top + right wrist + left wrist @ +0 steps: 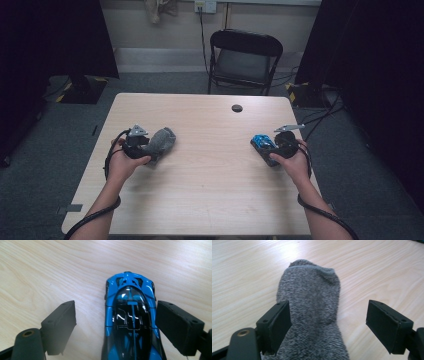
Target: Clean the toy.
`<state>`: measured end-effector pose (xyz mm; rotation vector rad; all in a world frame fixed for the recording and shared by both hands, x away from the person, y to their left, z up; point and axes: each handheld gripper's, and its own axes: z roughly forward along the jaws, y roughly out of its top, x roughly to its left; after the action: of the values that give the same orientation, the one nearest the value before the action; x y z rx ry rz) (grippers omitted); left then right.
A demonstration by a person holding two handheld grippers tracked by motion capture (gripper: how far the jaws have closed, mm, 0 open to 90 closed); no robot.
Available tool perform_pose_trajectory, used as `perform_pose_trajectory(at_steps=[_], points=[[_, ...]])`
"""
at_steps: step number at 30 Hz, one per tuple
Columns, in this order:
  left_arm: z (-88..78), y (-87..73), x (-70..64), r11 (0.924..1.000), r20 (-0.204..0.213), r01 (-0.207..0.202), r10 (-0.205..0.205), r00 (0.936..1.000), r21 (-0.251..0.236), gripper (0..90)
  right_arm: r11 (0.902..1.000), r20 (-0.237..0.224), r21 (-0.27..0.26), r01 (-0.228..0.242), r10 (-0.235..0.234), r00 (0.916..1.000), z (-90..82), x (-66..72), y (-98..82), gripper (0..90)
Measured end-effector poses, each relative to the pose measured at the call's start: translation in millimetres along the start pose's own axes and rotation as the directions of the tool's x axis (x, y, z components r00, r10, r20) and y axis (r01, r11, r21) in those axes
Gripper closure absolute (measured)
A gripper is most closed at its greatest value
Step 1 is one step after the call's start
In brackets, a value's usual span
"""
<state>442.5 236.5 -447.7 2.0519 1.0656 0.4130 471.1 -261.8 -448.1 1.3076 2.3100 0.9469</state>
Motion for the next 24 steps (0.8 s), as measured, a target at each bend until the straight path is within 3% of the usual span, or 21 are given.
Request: perform_pose_trajectory(at_steps=[3,9,10,16,17,24], points=[[-3.2,1.6,-3.8,0.9999,0.01,-0.013,0.013,0.9999,0.01,18.3,0.9999,-0.011,-0.007,0.009,-0.009,0.9999,-3.0,6.5,2.2,16.9],[-10.4,5.5,-13.1,0.9996,0.024,-0.024,0.024,0.9994,-0.014,18.3,0.9994,-0.024,-0.021,0.028,-0.029,0.9993,-7.0,15.1,5.3,16.3],[-11.6,6.3,-14.9,0.9995,0.028,-0.028,0.028,0.9992,-0.016,18.2,0.9992,-0.05,-0.033,0.021,-0.023,0.9985,-9.1,19.9,6.3,16.0],[-11.1,10.6,-27.5,0.9985,0.069,-0.05,0.052,0.9962,-0.021,18.4,0.9979,-0.087,-0.044,0.047,-0.051,0.9949,-12.3,35.7,8.6,15.1],[-10.3,10.8,-29.4,0.9983,0.073,-0.053,0.055,0.9958,-0.025,18.5,0.9983,-0.118,-0.042,0.04,-0.045,0.992,-11.5,39.1,8.7,15.2],[-6.3,8.2,-41.1,0.998,0.098,-0.058,0.06,0.9934,-0.027,18.4,0.9962,-0.117,-0.038,0.078,-0.082,0.9898,-9.4,47.4,9.7,15.2]])
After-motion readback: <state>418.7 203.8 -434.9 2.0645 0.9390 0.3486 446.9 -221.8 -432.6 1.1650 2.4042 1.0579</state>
